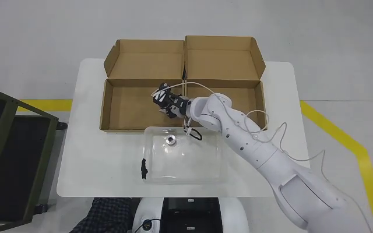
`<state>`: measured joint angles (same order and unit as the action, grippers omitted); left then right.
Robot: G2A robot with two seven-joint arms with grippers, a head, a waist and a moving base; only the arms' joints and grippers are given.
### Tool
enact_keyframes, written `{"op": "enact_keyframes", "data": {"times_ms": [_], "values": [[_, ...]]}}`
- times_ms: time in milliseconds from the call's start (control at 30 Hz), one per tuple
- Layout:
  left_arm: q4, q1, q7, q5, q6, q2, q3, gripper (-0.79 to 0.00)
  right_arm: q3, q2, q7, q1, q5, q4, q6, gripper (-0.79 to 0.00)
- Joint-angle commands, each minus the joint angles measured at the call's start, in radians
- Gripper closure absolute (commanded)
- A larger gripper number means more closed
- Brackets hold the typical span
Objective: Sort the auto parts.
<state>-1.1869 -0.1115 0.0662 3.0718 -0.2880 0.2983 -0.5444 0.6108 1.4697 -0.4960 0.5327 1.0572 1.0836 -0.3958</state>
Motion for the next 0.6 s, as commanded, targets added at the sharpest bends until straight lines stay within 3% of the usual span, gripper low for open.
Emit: {"op": "enact_keyframes", "data": {"times_ms": [0, 300, 567], "values": [[0.0, 0.0, 0.0, 0.0, 0.0, 0.0, 0.0, -0.785, 0.005, 0.001, 0.0, 0.002, 0.003, 0.001, -0.002, -0.382], [0.0, 0.0, 0.0, 0.0, 0.0, 0.0, 0.0, -0.785, 0.043, -0.006, 0.006, 0.03, 0.023, 0.037, -0.013, -0.385], [0.0, 0.0, 0.0, 0.0, 0.0, 0.0, 0.0, -0.785, 0.094, -0.022, -0.005, 0.056, 0.07, 0.198, -0.03, -0.388]]}}
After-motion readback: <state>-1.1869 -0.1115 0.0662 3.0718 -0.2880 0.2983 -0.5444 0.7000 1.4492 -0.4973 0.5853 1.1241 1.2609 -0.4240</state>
